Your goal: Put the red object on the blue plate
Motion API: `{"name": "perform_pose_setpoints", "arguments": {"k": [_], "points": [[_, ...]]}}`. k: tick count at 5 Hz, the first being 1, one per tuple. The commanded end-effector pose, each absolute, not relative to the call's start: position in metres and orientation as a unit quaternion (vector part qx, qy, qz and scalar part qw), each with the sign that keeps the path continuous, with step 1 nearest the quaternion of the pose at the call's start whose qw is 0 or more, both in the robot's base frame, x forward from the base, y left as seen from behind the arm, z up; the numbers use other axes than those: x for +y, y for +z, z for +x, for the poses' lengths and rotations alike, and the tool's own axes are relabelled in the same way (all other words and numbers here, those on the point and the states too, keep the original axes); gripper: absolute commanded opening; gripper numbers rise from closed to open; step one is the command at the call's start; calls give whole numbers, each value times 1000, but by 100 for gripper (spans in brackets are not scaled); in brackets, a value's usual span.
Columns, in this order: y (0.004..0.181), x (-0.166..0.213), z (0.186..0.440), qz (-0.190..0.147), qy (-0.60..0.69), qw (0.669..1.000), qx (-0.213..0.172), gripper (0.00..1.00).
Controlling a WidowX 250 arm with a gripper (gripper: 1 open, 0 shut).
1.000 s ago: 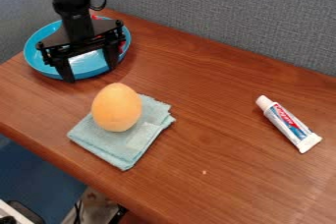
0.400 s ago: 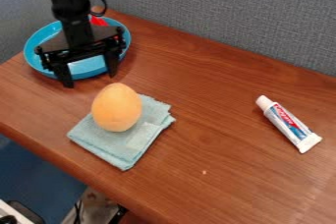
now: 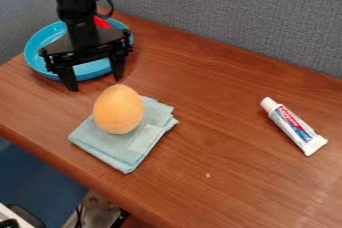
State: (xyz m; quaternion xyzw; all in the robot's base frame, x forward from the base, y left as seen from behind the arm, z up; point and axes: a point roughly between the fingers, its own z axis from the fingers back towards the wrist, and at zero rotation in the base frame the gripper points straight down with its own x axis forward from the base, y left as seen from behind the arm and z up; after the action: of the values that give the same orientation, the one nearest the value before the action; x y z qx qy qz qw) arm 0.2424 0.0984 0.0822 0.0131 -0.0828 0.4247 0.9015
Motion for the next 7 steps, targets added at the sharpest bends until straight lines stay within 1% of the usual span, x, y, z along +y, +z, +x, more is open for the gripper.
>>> {"name": "perform_pose_setpoints", "arguments": {"k": [1,3,5,7], "points": [[93,93,244,13,408,907,-102,100],[86,80,247,12,386,917,-98,100],[74,79,253,17,379,920,-96,100],[53,87,254,18,398,914,-82,100]]}}
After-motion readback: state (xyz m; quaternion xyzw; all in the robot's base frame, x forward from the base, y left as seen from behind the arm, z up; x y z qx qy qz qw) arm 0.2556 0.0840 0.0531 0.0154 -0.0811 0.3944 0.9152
